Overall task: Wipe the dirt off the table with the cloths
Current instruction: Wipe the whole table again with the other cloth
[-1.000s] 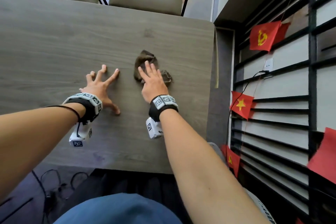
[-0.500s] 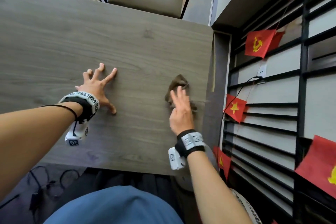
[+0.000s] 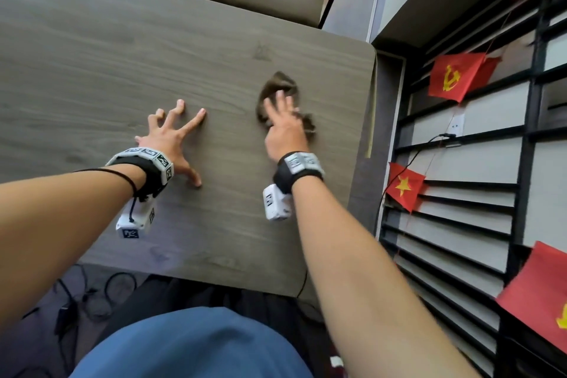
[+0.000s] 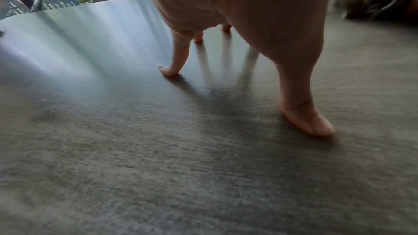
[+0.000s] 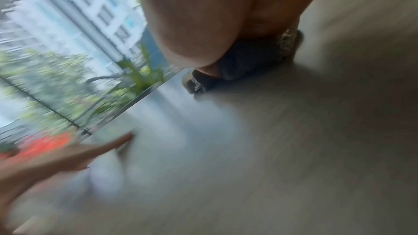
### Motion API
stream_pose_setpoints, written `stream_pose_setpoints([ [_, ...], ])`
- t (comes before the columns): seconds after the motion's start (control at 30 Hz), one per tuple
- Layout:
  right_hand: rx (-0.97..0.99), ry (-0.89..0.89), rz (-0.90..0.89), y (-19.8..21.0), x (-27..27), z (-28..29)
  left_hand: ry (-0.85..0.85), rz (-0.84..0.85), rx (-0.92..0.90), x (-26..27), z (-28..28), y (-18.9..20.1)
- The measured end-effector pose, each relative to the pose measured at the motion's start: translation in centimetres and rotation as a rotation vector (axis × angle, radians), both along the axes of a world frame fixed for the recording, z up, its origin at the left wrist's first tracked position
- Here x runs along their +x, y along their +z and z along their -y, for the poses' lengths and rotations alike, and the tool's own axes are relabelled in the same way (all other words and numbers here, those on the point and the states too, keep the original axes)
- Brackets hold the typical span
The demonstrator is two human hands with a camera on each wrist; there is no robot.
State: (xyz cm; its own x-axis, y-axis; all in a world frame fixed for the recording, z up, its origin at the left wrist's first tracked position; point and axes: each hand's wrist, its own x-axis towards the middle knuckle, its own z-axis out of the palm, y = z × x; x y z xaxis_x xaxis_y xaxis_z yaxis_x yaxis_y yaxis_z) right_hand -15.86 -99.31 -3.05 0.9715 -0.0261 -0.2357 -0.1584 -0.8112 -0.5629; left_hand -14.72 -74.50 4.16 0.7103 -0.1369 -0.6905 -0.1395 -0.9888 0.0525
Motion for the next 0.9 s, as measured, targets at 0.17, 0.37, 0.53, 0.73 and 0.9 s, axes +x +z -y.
stream_pose_setpoints([
  [0.17,-0.146,-0.136,-0.028,0.2,-2.5,10.1,-0.003,-0.008,0.000,-0.1,-0.1,0.1],
  [0.37,-0.129,-0.218,-0.027,1.2,-10.0,9.4,-0.001,-0.010,-0.006,0.3,0.0,0.2],
  [0.53,0.023,0.051,0.004,1.9,-15.4,-4.6,-0.011,-0.004,0.015,0.3,0.0,0.1],
  [0.73,0.103,0.272,-0.025,1.6,-15.0,-11.9,-0.031,0.038,0.040,0.2,-0.3,-0.5],
  [0.9,-0.015,0.148,0.038,1.0,-16.2,-2.1,-0.011,0.014,0.007,0.0,-0.1,-0.1],
])
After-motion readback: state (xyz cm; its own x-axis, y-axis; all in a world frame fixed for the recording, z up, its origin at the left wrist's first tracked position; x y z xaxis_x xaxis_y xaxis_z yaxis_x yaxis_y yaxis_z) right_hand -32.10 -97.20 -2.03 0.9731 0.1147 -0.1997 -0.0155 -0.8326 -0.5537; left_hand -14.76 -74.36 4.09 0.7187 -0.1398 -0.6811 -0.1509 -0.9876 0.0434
